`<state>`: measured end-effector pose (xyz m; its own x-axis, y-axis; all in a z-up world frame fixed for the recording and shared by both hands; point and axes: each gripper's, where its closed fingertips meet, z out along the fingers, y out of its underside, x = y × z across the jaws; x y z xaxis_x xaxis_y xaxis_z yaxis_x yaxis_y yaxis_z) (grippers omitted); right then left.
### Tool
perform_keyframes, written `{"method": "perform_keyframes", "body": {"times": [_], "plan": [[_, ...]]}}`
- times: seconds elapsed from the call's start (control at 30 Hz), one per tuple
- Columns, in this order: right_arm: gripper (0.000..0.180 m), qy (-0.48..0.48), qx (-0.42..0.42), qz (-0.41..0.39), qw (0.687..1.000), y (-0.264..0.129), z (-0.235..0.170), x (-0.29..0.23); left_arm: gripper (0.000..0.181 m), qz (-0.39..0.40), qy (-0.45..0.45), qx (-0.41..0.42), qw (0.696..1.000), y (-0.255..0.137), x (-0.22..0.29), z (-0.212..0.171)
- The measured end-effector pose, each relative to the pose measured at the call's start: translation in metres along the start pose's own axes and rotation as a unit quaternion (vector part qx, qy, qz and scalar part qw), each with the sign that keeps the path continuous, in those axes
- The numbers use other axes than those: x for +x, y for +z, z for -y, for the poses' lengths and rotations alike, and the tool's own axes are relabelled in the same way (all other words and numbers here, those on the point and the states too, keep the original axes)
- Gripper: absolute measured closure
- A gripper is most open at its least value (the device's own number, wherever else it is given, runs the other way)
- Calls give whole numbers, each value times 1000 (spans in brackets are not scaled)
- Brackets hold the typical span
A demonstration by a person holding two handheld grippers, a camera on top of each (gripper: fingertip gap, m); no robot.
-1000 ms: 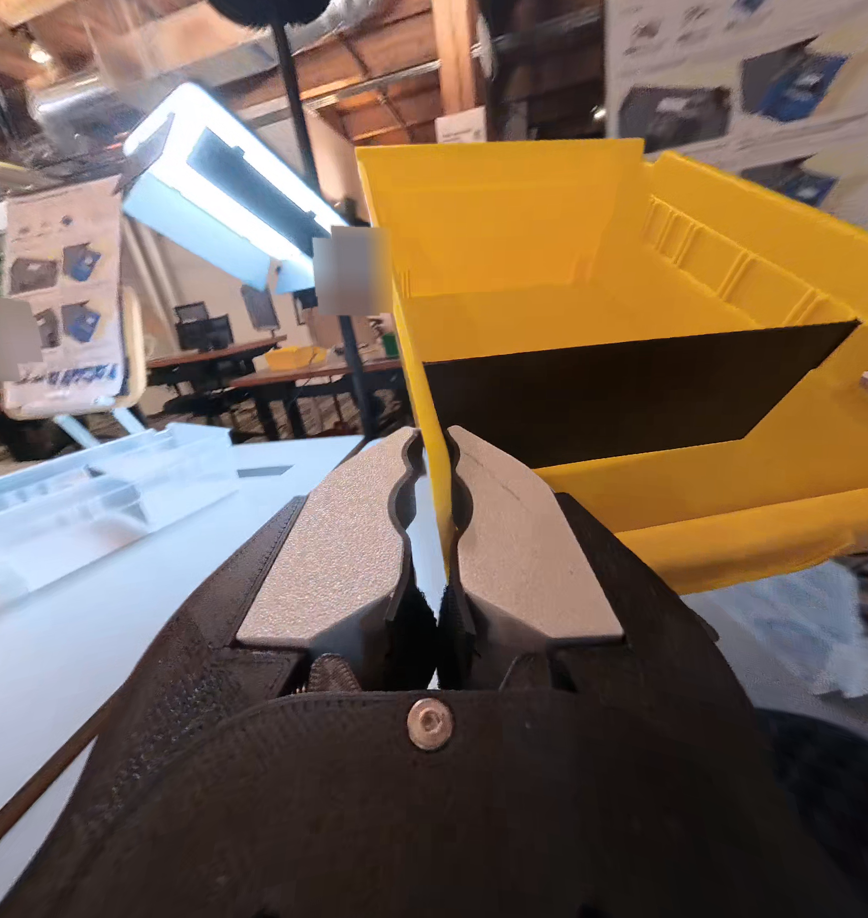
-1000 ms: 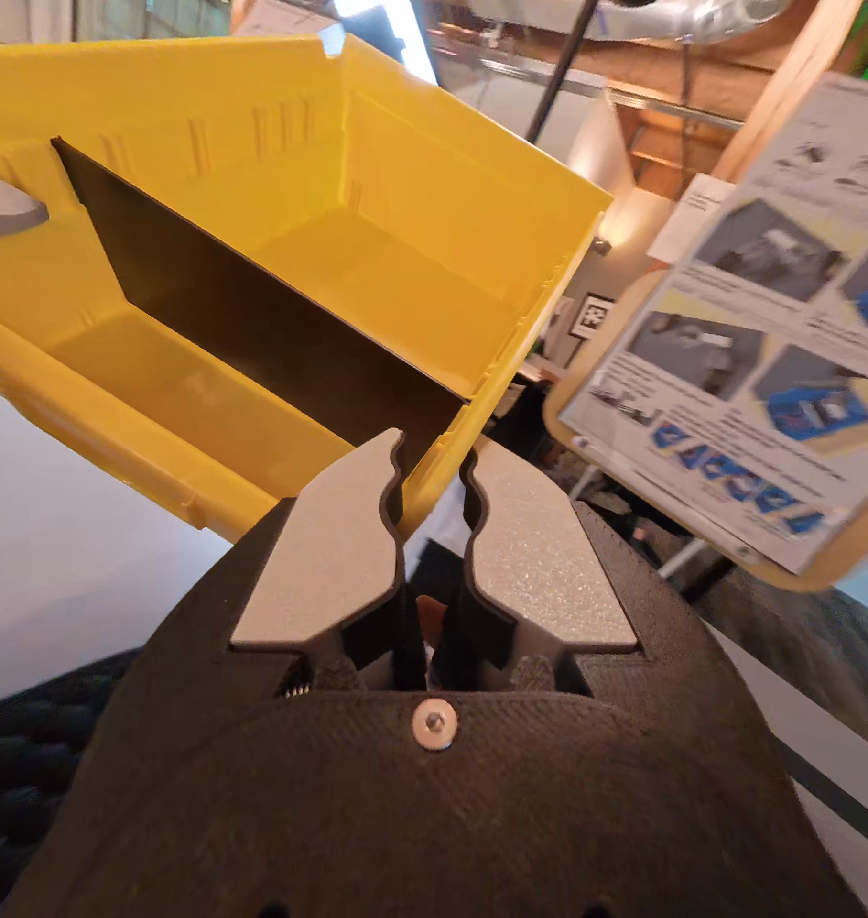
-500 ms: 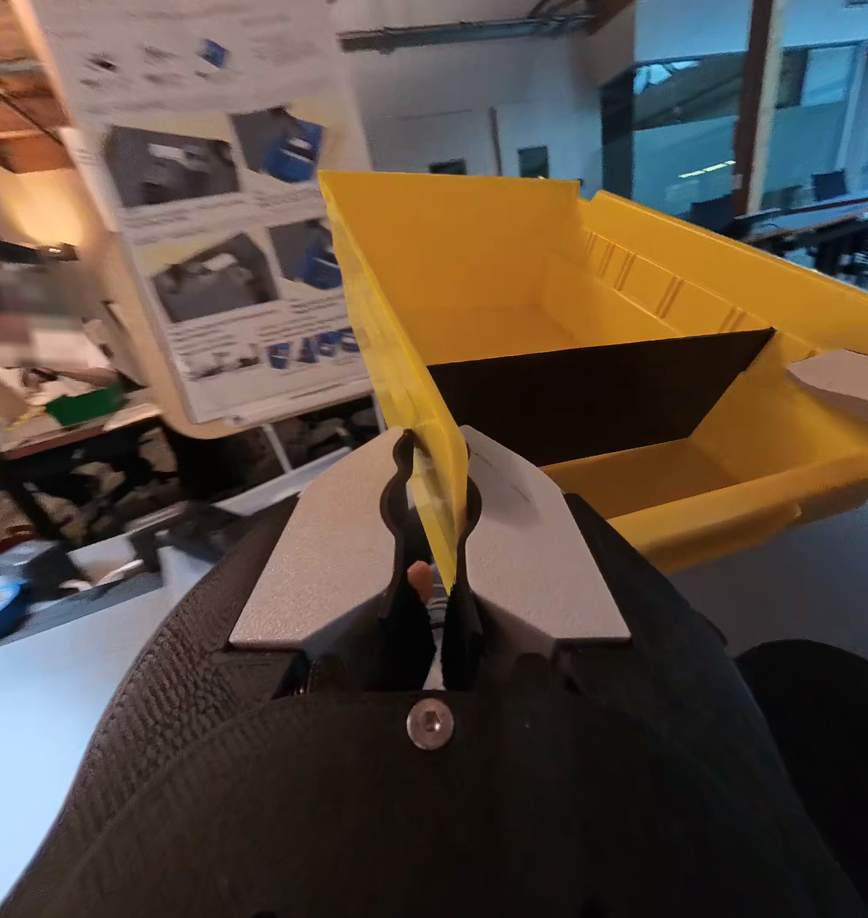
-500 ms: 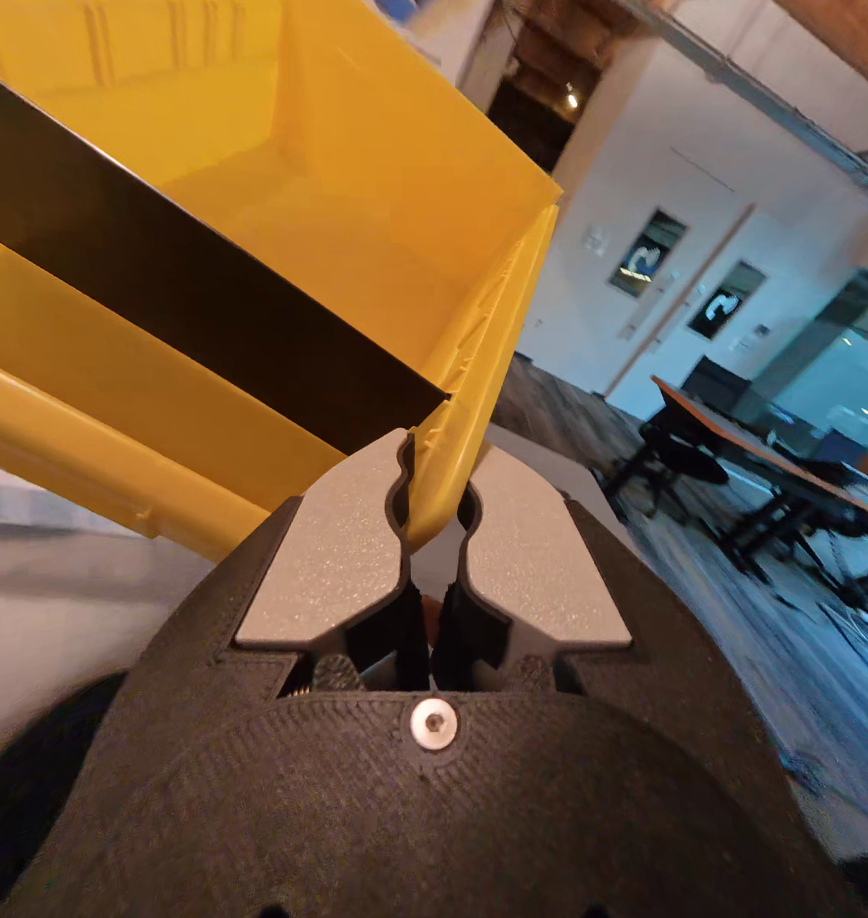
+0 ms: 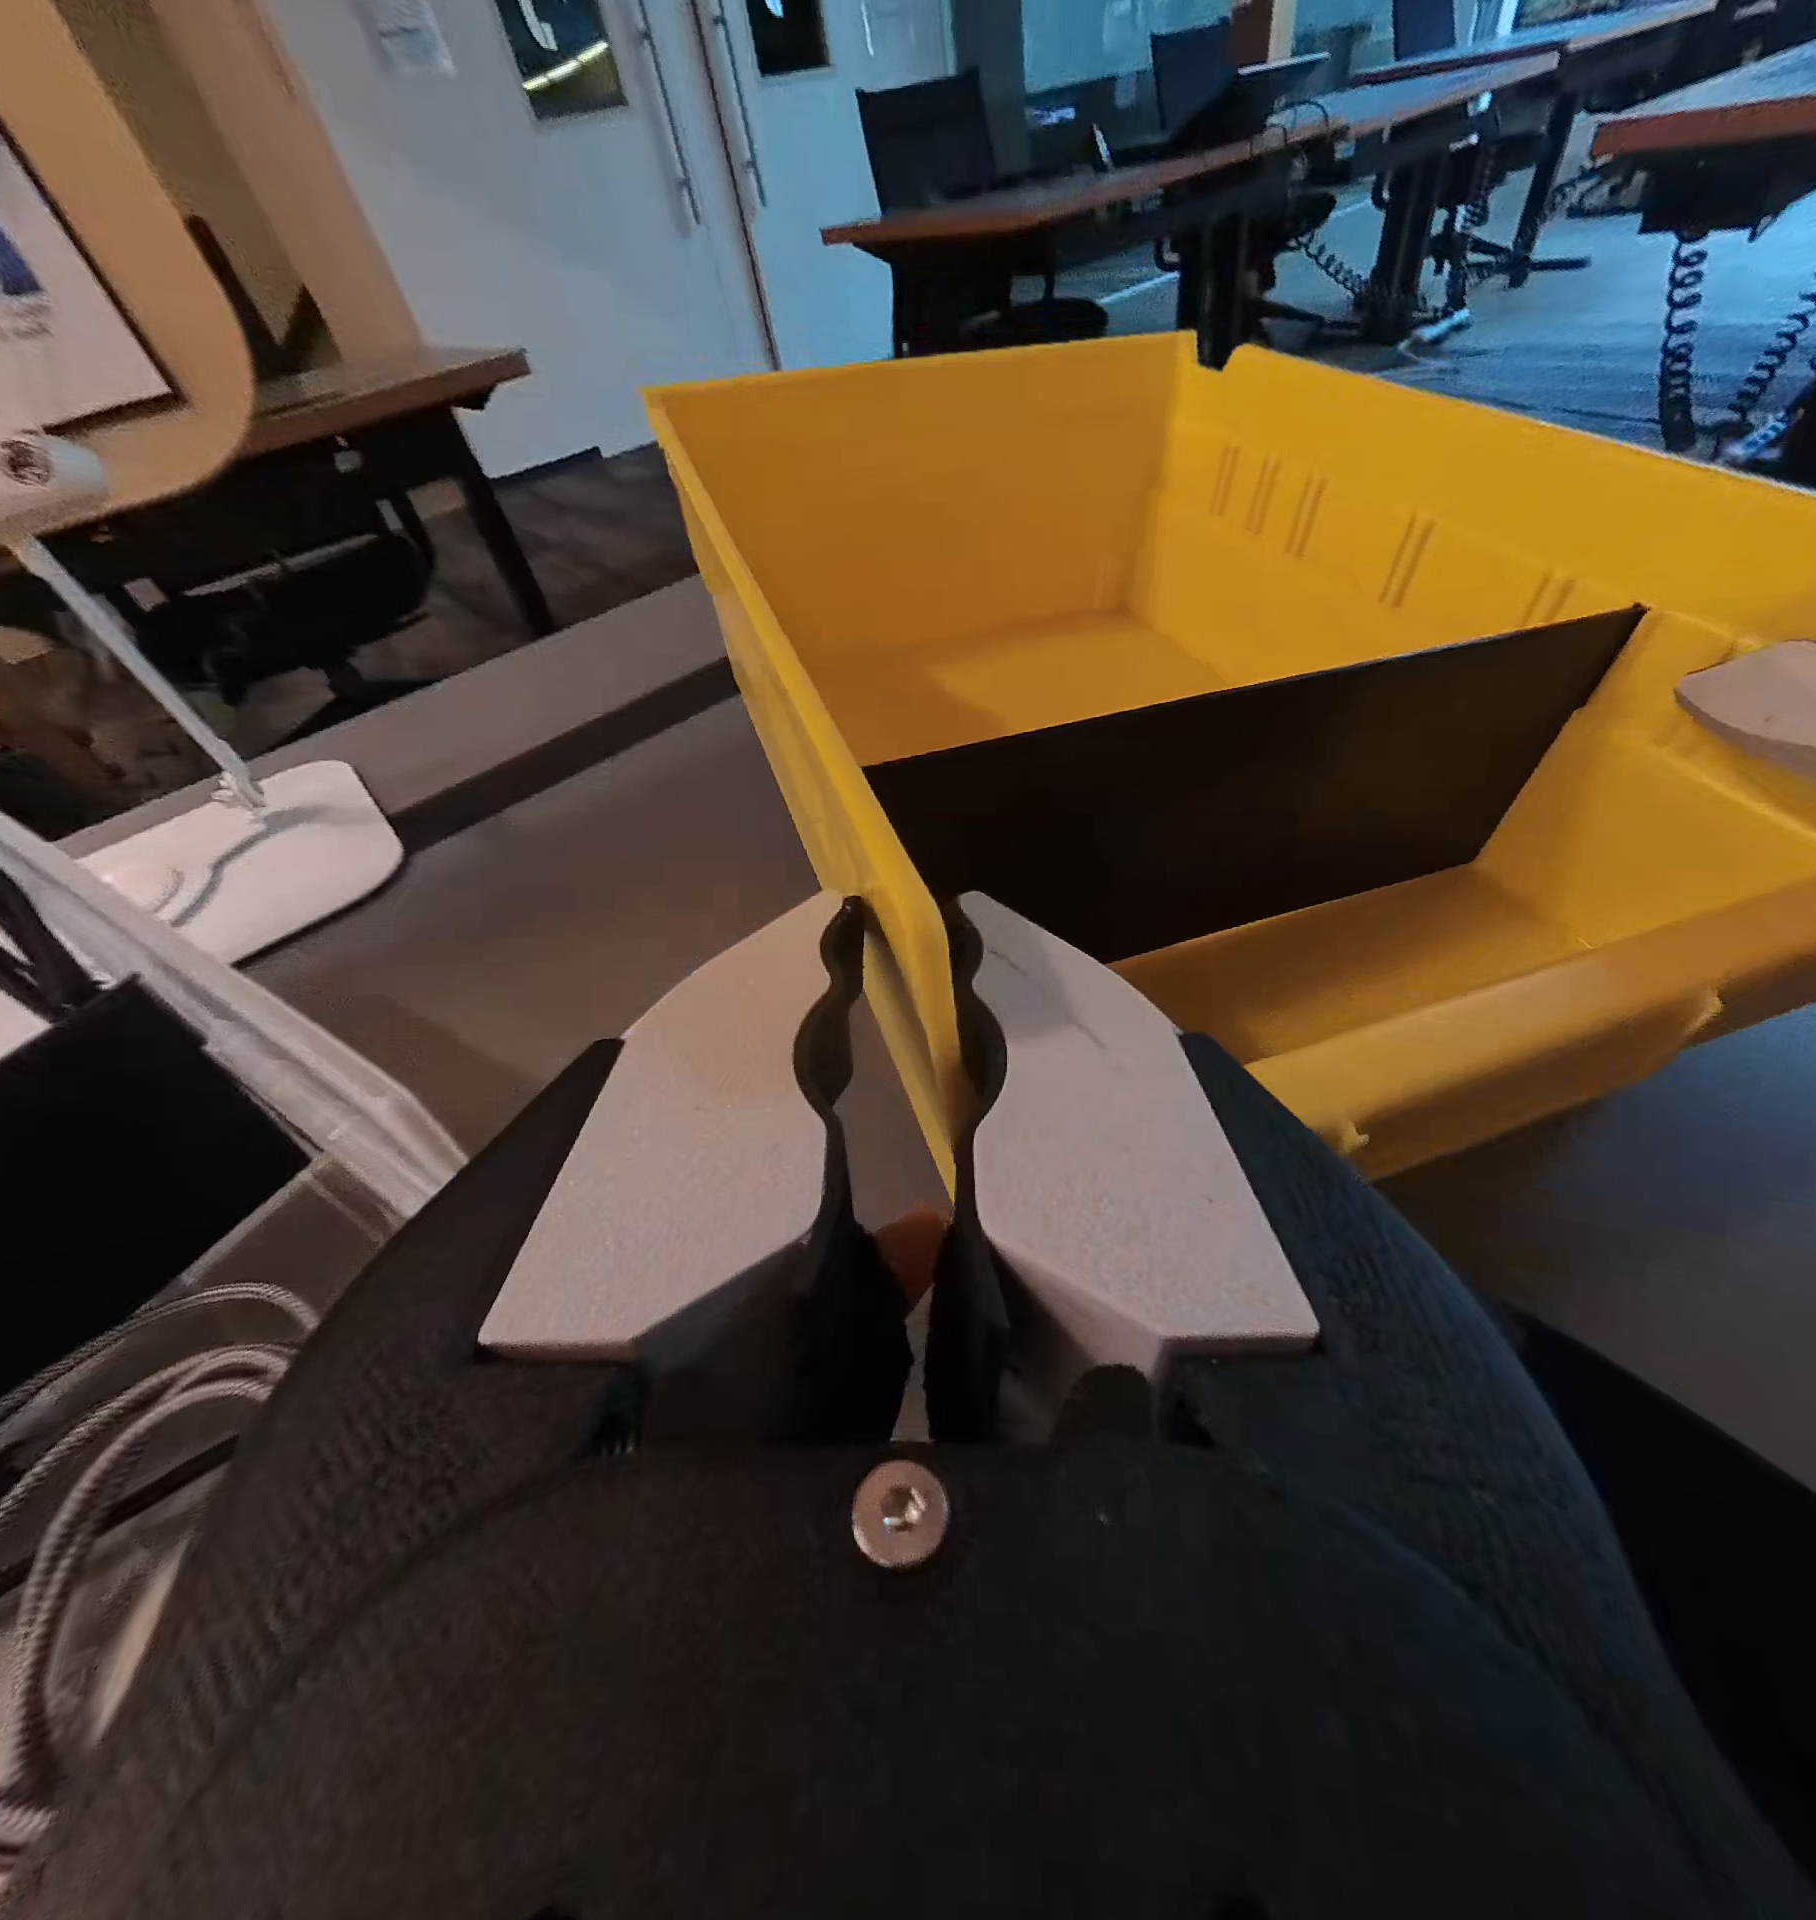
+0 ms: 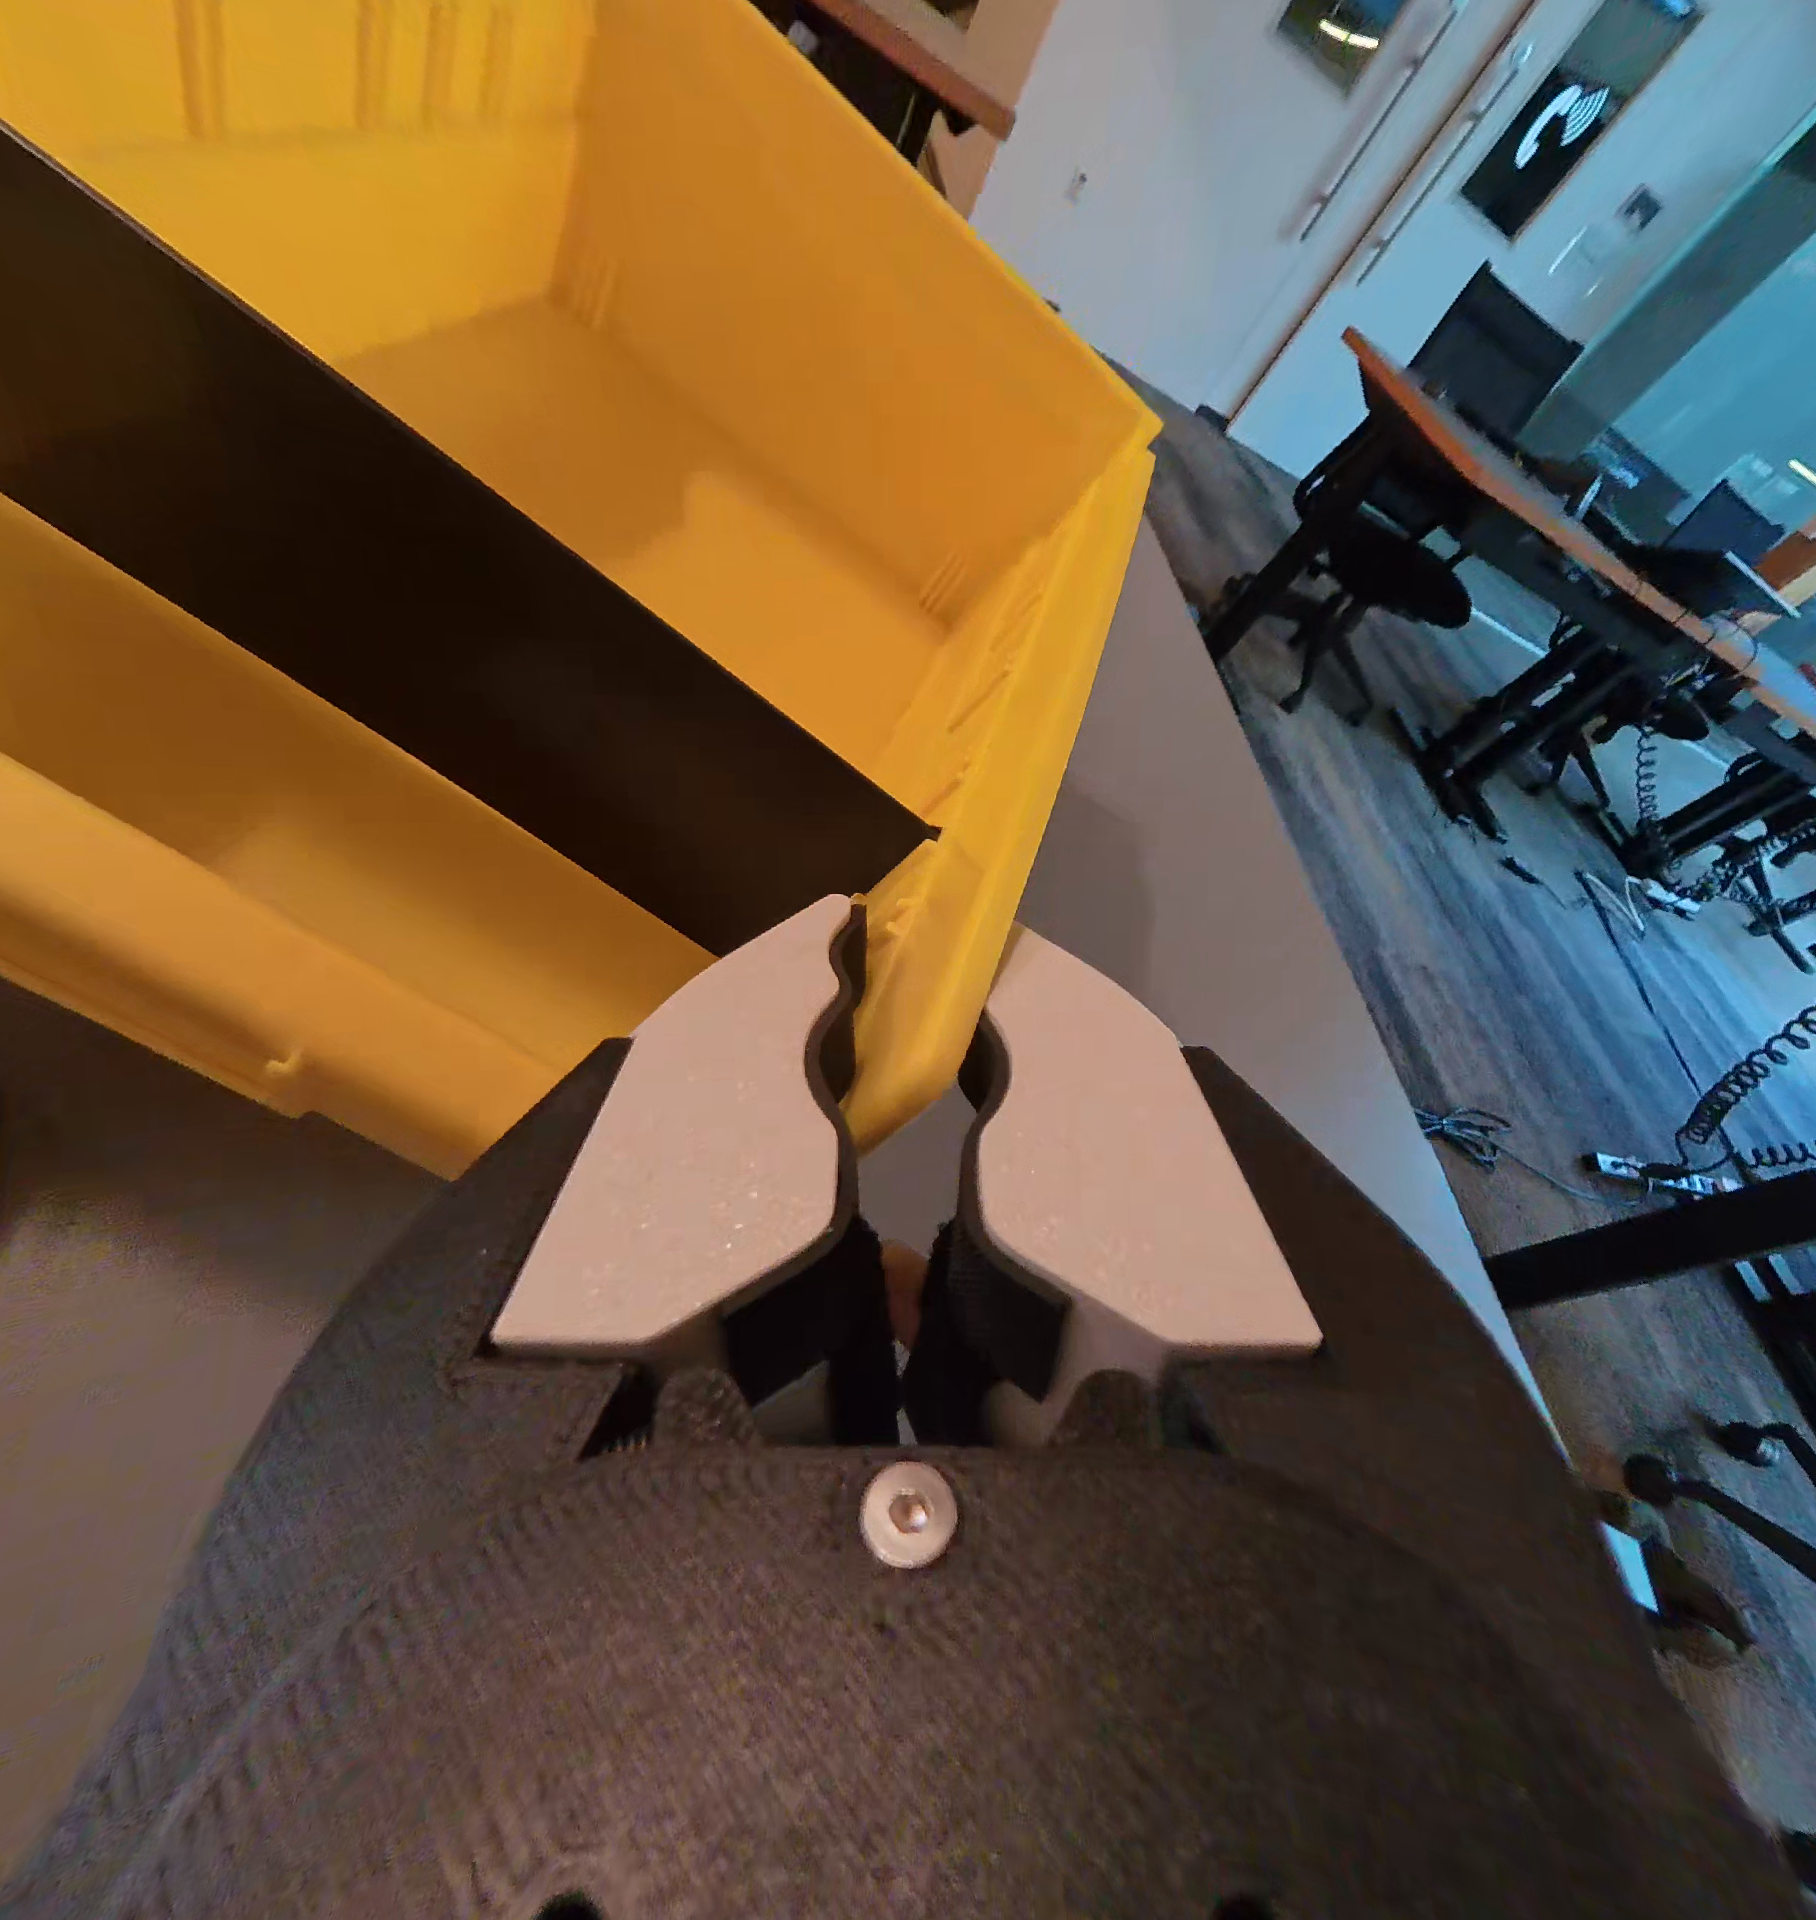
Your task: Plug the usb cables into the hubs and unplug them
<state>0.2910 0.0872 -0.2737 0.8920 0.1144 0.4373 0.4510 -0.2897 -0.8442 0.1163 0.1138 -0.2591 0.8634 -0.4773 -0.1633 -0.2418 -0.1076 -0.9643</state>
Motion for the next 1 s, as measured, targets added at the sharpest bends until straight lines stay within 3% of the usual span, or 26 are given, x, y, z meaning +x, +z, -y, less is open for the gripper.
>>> {"method": "perform_keyframes", "body": {"times": [0.17,0.23,0.33,0.4,0.5,0.63,0.77,0.83,0.87,1.0], "plan": [[165,1,-3,13,1000,4,-6,2,159,-44,7,-24,999,6,8,-15],[162,-17,4,13,1000,4,-1,4,144,-75,-3,-23,997,-3,10,-10],[129,-40,40,5,998,-6,12,15,103,-94,25,-39,994,-36,1,1],[101,-88,71,15,994,-16,26,14,99,-82,66,-52,993,-66,-18,5],[87,-215,91,82,969,-31,41,-20,100,-53,144,-126,980,-101,-55,-20],[92,-380,2,236,894,-34,9,-89,106,-48,249,-278,927,-124,-87,-88],[124,-480,-91,222,844,-13,-25,-97,125,-10,312,-288,906,-118,-108,-109],[136,-484,-86,207,846,-7,-24,-98,146,16,348,-310,885,-118,-126,-115],[146,-481,-81,193,852,-5,-20,-96,147,5,353,-315,881,-118,-129,-118],[147,-466,-88,195,859,-4,-23,-90,147,-10,341,-342,876,-128,-157,-126]]}}
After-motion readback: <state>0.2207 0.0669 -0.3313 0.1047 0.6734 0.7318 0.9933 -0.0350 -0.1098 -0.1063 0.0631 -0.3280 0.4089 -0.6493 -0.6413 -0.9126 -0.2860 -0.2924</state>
